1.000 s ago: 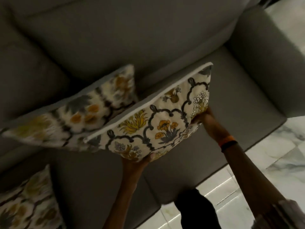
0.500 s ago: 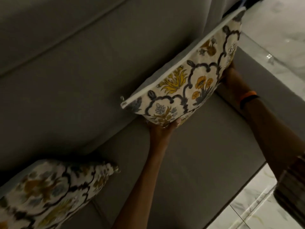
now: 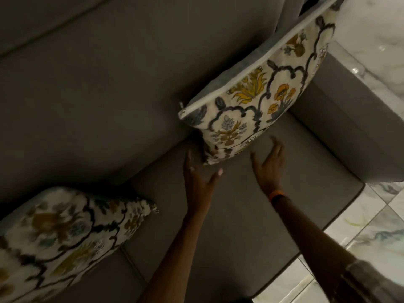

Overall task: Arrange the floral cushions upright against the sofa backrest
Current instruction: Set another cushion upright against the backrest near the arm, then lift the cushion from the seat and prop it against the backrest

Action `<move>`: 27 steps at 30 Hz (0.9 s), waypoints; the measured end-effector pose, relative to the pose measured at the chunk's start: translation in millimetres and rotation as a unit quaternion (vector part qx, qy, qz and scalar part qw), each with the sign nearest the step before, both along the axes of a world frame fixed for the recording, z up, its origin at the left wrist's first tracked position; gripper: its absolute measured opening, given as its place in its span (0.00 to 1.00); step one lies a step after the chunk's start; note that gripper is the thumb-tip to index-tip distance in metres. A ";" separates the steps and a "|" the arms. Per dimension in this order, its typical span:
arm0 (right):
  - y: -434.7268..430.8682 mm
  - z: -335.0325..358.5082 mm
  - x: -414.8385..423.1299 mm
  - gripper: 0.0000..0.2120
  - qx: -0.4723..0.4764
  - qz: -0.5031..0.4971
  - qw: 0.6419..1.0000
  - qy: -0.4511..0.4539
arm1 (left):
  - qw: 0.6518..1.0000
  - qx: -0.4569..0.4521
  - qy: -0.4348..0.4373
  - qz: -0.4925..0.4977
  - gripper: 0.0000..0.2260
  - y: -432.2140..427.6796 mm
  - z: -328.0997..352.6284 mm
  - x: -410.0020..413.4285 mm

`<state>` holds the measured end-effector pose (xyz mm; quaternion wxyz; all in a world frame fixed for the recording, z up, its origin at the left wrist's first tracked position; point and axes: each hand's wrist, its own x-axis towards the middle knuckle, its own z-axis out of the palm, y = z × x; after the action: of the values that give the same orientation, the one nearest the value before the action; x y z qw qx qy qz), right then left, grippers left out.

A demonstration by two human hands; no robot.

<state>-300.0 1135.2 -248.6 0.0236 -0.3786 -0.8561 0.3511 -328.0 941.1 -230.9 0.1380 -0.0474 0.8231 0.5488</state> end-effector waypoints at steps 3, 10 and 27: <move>-81.7 -4.7 47.5 0.36 0.037 0.095 0.994 -0.040 | 0.982 -0.152 0.045 -0.100 0.42 -71.3 -16.3 49.5; -297.0 -2.1 157.0 0.39 0.055 0.327 0.939 -0.091 | 0.924 -0.328 0.004 -0.198 0.37 -281.2 -25.0 174.8; -817.7 -3.4 338.5 0.50 -0.076 0.363 0.919 -0.132 | 0.895 -0.190 -0.210 0.344 0.52 -865.7 -12.4 425.8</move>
<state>38.5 317.5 -252.0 -0.2480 -0.0853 -0.9007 0.3464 97.9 75.4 -243.3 0.0988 -0.4667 0.7959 0.3728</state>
